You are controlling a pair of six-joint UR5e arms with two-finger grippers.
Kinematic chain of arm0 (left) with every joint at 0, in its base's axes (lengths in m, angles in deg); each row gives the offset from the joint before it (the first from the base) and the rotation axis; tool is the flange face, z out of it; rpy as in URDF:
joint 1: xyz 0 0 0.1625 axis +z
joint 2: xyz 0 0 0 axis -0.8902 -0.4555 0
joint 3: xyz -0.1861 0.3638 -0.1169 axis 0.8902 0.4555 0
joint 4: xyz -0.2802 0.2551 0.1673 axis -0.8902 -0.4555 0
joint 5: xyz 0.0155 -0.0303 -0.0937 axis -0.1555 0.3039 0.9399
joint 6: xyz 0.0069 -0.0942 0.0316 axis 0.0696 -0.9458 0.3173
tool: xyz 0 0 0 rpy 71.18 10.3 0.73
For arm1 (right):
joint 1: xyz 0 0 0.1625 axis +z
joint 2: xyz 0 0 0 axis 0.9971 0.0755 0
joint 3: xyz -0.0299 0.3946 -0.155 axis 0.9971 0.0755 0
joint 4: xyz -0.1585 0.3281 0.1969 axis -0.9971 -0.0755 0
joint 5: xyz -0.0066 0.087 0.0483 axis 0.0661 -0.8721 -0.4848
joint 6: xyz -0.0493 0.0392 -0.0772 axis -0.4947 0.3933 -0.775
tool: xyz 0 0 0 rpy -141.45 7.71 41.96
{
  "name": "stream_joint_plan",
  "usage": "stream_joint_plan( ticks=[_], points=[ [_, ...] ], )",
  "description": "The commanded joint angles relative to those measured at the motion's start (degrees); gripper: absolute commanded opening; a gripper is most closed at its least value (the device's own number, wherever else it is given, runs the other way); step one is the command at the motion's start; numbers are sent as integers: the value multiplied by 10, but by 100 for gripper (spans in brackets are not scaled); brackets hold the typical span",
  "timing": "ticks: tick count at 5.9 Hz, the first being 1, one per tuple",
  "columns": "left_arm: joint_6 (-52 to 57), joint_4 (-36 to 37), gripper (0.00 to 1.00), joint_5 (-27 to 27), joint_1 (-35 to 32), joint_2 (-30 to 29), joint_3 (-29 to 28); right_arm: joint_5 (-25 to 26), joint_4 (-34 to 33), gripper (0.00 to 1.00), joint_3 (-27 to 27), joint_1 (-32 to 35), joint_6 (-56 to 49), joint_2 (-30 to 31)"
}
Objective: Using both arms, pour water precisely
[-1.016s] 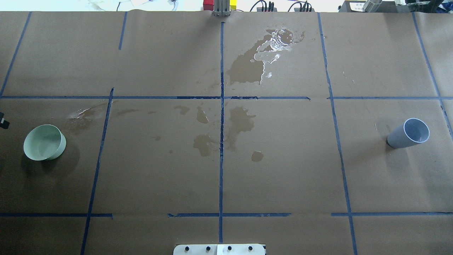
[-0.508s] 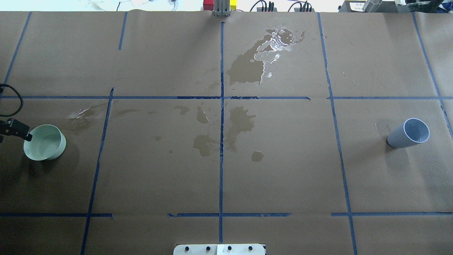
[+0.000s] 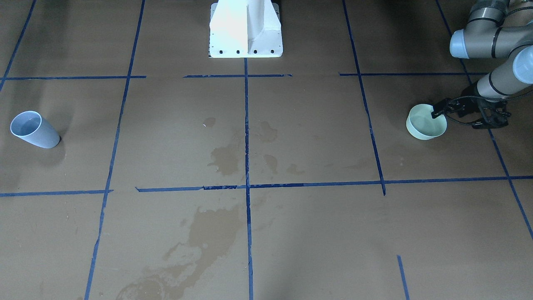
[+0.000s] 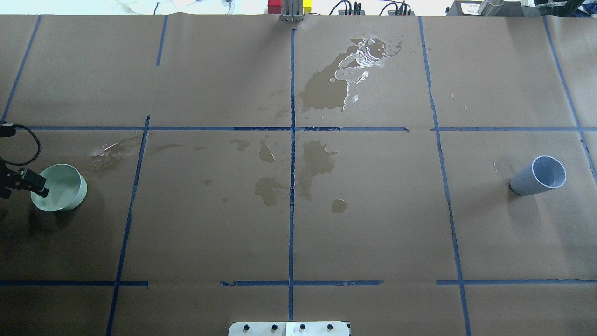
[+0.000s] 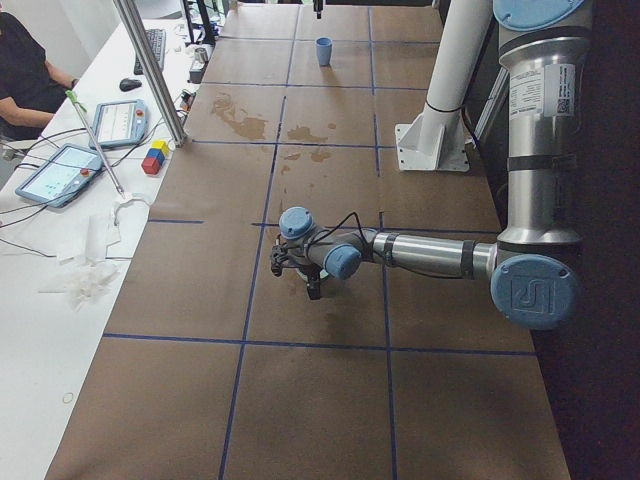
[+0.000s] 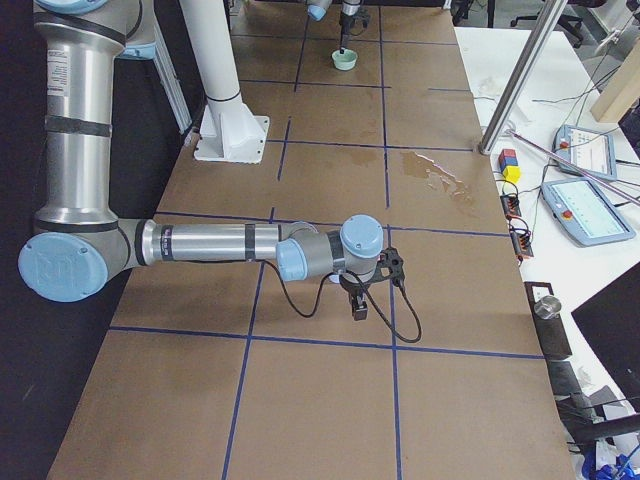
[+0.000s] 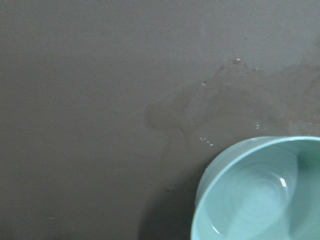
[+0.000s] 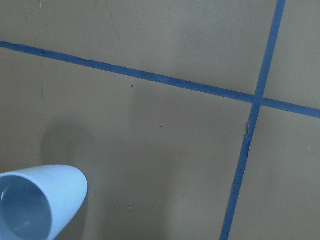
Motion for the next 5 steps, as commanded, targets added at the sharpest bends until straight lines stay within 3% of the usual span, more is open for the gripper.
stream_joint_plan(
  ticks=[1,2,3,5],
  points=[
    [-2,-84,76,1,5,-2,-56,-1,1,100,0,0,0,0],
    [-3,-101,26,3,5,-3,-56,-1,1,100,-1,0,-1,-1],
    [-3,-101,2,5,5,-15,-56,-1,1,100,-3,0,0,-1],
    [-4,-102,0,41,4,-35,-35,-1,1,100,-2,-1,0,-1]
  ],
)
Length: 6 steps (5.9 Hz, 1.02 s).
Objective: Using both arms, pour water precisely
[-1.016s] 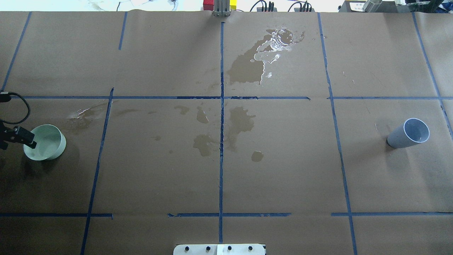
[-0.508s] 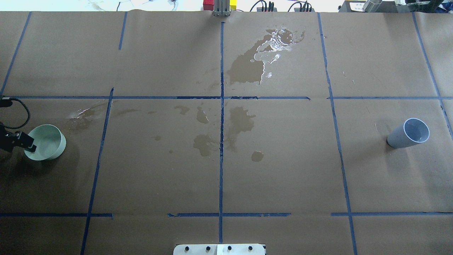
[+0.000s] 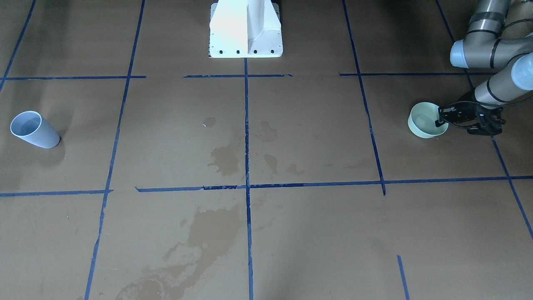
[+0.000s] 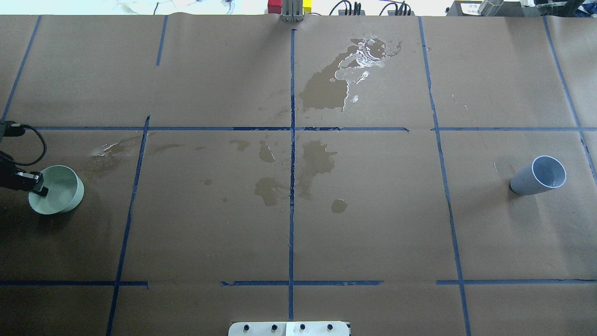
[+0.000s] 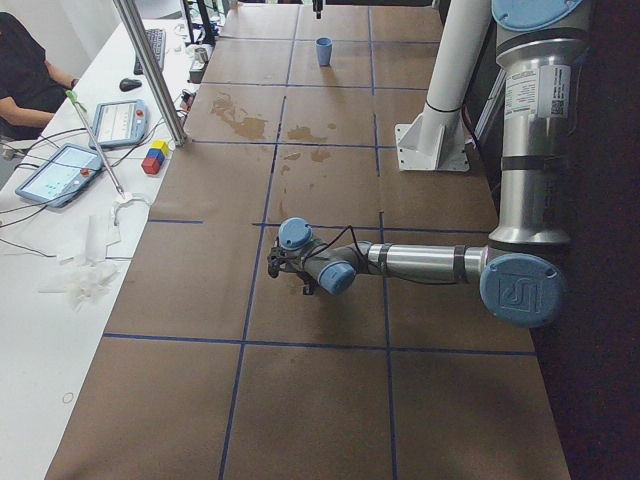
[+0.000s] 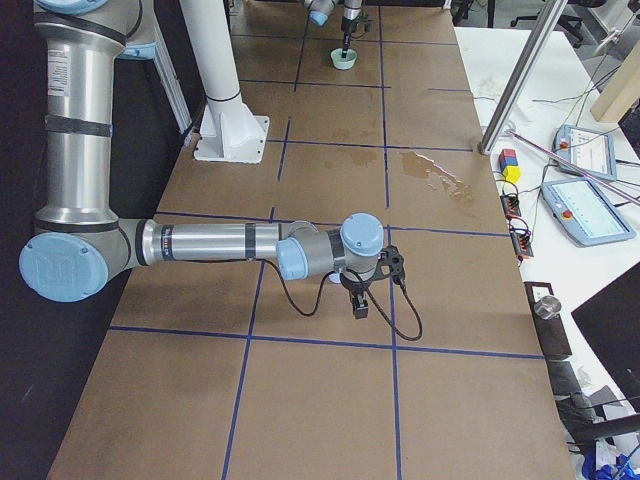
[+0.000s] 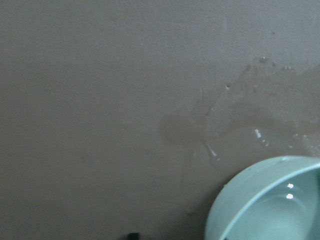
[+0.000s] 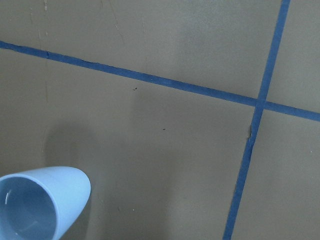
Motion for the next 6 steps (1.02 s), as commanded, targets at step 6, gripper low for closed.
stream_joint_plan(
  ticks=[6],
  points=[
    [-285,110,0,-132,196,-379,-1,-20,0,100,-2,-8,1,-6]
  ],
)
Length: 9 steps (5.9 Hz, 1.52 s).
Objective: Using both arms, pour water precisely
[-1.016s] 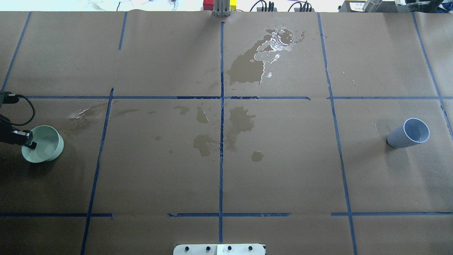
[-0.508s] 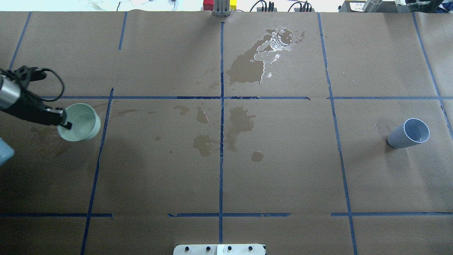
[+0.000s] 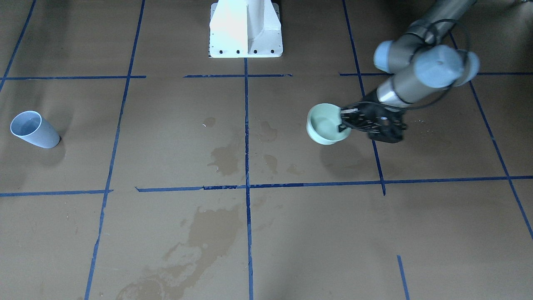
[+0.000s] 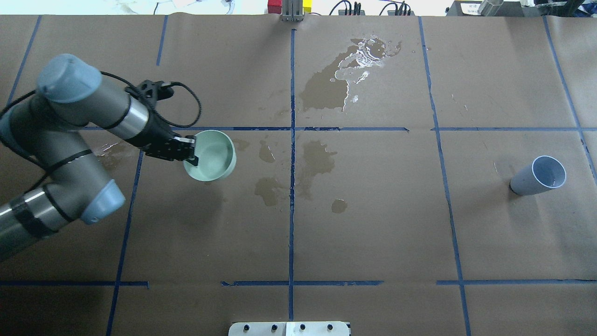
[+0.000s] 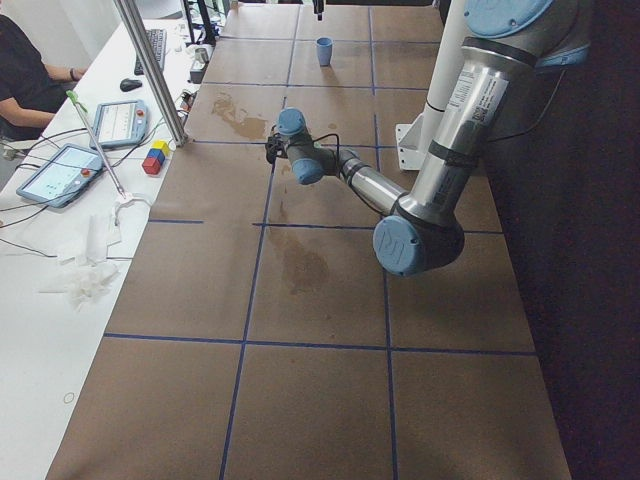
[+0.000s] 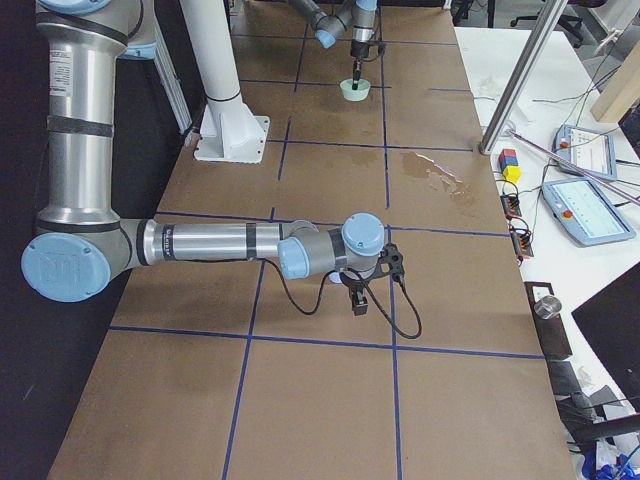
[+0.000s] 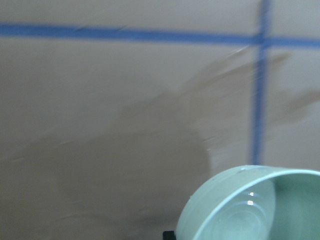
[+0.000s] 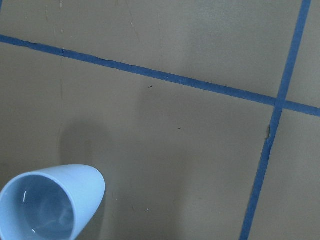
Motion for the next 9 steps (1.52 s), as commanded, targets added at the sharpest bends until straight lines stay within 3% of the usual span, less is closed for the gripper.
stream_joint_plan(
  ticks=[1,3,4,5,6,7,9],
  points=[
    [-9,59,0,-93,73,-128,-76,-1,0,100,-6,-2,1,-4],
    [-7,58,3,-128,104,-153,-118,-2,0,100,-12,-2,1,-4],
    [-6,57,12,-128,104,-152,-122,-3,0,100,-13,-2,1,-4],
    [-3,57,27,-128,104,-152,-123,-6,0,100,-13,-2,1,-4],
    [-4,57,54,-128,103,-151,-123,-6,1,100,-13,-2,1,-4],
    [-9,54,100,-132,97,-150,-116,-6,1,100,-15,-4,1,-5],
    [-36,54,100,-129,48,-128,-21,-6,2,100,-56,-26,43,-16]
  ],
)
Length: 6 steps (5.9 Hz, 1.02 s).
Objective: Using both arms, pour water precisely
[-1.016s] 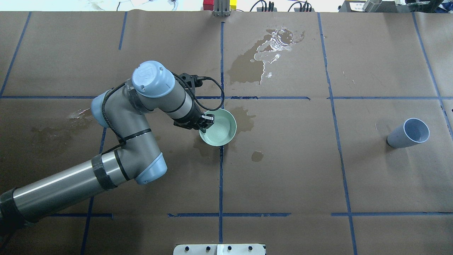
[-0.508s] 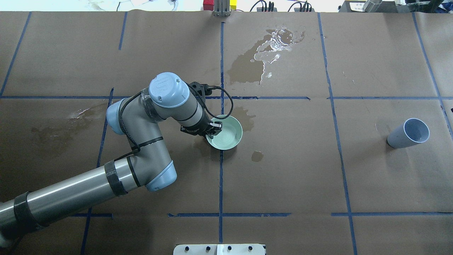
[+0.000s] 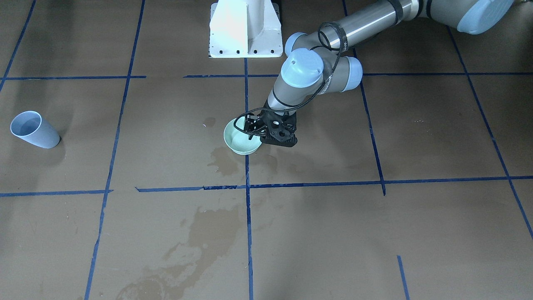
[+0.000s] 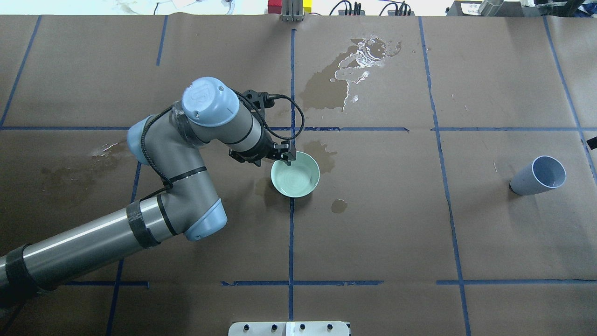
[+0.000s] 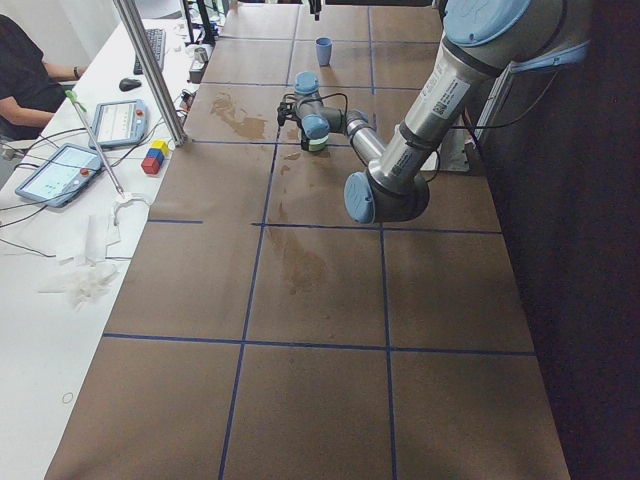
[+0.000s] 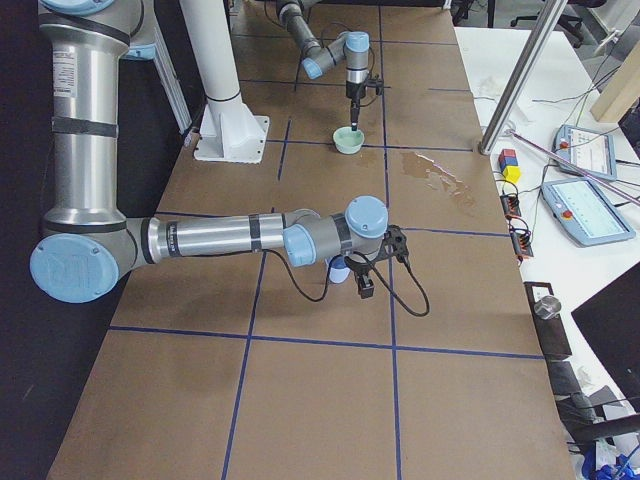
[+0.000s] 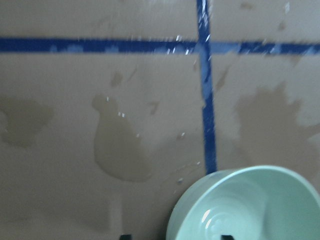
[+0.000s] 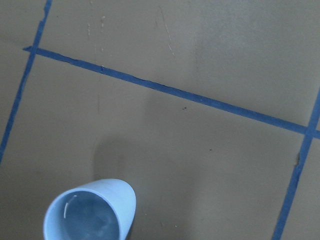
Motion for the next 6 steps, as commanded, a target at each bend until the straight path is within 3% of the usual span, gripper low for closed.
stream_joint_plan(
  ticks=[1,2,3,4,5,6],
  points=[
    [-31,0,100,3,-27,33,76,3,1,100,-40,-33,84,2],
    [-44,-1,100,2,-30,47,94,16,78,100,-64,-45,109,48],
    [-45,-1,100,2,-33,49,96,95,297,100,-64,-97,231,106],
    [-46,-1,100,2,-33,49,99,234,487,100,-63,-209,328,165],
    [-63,-1,100,0,-32,59,104,269,528,100,-63,-234,375,178],
    [-64,0,100,-1,-32,70,116,335,594,100,-62,-256,424,187]
  ],
)
